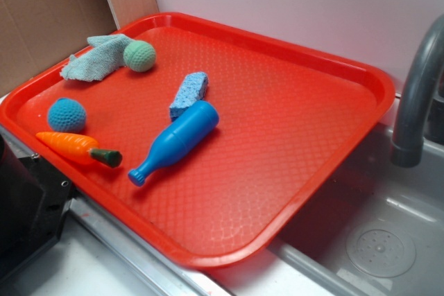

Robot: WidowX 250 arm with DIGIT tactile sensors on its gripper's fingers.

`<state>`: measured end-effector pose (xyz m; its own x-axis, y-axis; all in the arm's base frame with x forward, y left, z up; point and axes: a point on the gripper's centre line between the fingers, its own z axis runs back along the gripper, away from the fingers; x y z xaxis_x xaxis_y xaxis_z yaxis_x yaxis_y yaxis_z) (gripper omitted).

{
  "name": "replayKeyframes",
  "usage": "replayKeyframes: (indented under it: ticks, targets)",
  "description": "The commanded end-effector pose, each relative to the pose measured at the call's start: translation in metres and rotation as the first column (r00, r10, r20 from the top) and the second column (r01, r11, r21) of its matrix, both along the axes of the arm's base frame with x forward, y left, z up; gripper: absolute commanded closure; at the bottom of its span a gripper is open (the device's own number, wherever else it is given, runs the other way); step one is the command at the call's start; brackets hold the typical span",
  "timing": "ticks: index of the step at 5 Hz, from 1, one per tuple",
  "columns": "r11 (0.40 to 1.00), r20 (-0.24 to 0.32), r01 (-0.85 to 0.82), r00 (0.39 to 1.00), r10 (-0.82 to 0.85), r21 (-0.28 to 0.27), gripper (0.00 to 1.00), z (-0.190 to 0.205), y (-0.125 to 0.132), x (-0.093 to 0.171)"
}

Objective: Grab the blue cloth.

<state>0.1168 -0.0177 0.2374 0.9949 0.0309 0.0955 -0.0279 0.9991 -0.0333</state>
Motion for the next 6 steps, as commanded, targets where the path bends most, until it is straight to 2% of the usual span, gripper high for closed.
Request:
replayKeyframes:
  ticks: [1,2,3,4,5,6]
  targets:
    - [1.000,0.000,0.000,1.000,0.000,0.000,0.00,0.000,0.000,0.000]
    - [0.973,0.006,-0.218,0.976,0.218,0.080,0.00,-0.041,0.038,0.034]
    - [0.888,0.019,-0.452,0.892,0.452,0.082,0.00,-0.067,0.081,0.060]
    - [0.768,0.060,-0.638,0.770,0.635,0.058,0.00,-0.079,0.109,0.071]
    - [0.586,0.099,-0.810,0.585,0.805,0.016,0.00,-0.098,0.126,0.073]
    - [0.367,0.046,-0.930,0.367,0.929,-0.009,0.00,-0.123,0.141,0.074]
